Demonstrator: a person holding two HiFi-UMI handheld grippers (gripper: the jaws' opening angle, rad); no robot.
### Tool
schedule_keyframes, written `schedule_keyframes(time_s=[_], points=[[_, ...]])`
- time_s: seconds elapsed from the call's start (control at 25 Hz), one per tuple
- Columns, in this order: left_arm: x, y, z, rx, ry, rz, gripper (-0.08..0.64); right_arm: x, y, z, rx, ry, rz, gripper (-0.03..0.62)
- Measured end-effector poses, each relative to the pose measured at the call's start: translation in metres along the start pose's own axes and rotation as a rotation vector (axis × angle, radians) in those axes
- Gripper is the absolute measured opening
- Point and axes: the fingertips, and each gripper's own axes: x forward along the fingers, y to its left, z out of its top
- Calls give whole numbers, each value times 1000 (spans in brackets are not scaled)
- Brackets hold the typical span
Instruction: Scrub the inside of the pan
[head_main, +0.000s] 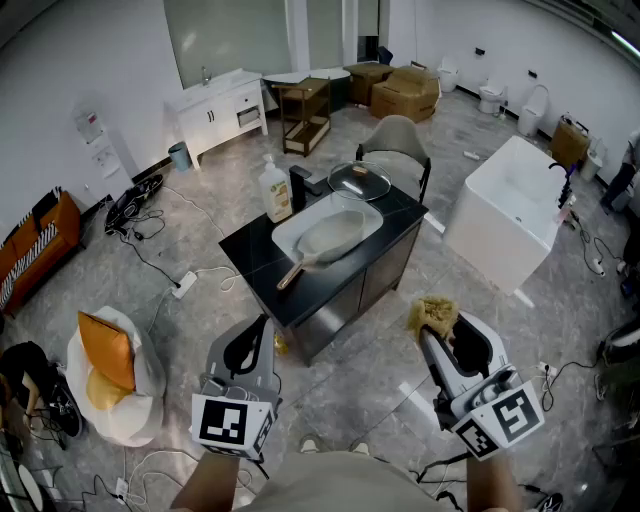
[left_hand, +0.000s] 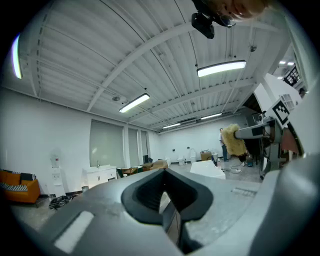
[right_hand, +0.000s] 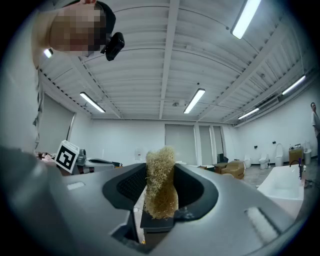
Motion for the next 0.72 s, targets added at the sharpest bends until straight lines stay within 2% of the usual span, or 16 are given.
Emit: schedule_keyframes(time_s=[0.2, 0.72], points=[[2, -11, 1, 7, 6, -4, 2, -9, -12, 2, 25, -20, -13, 173], [2, -58, 3, 27, 36, 32, 2, -46, -46, -17, 76, 15, 32, 173]])
